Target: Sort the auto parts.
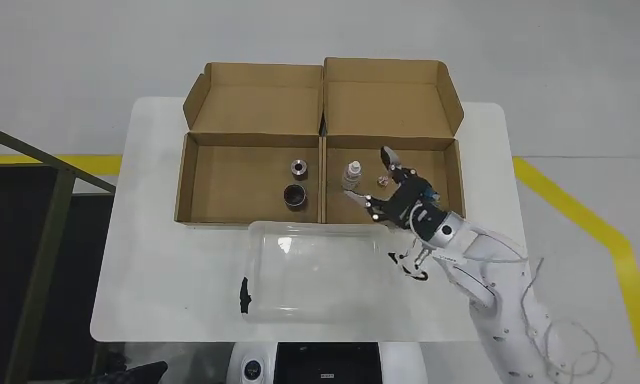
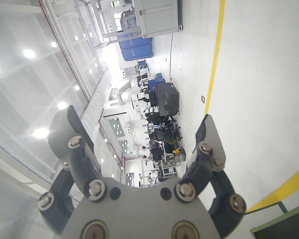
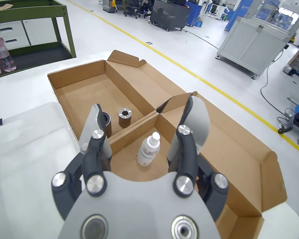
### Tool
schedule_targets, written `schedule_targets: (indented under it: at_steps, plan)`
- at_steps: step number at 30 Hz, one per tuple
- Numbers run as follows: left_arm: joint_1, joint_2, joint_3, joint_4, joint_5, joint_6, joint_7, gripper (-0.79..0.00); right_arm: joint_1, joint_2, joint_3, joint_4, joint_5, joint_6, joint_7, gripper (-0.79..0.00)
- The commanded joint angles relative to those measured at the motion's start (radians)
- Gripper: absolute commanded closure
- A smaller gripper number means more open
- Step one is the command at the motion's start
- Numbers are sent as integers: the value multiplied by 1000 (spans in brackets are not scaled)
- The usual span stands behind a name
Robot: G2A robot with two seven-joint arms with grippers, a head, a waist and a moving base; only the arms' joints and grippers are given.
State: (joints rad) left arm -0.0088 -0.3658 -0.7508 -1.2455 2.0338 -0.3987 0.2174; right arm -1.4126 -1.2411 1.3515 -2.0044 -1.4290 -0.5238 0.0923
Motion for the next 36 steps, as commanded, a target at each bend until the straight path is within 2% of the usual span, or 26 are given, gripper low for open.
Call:
schedule_targets:
  at_steps: [1,10,25,36]
  plan:
    - [0,0,0,0,0,0,0,-785,-33,4,33,-5,0,0,-30,-677]
    - [0,0,0,0,0,0,0,-785,-179,23,175,-14,-19,7,-181,-785]
    - [0,0,0,0,0,0,0,-785,-339,38,328,46,-8,32,-368,-785]
    - [0,0,0,0,0,0,0,-785,-404,45,385,80,3,30,-438,-785]
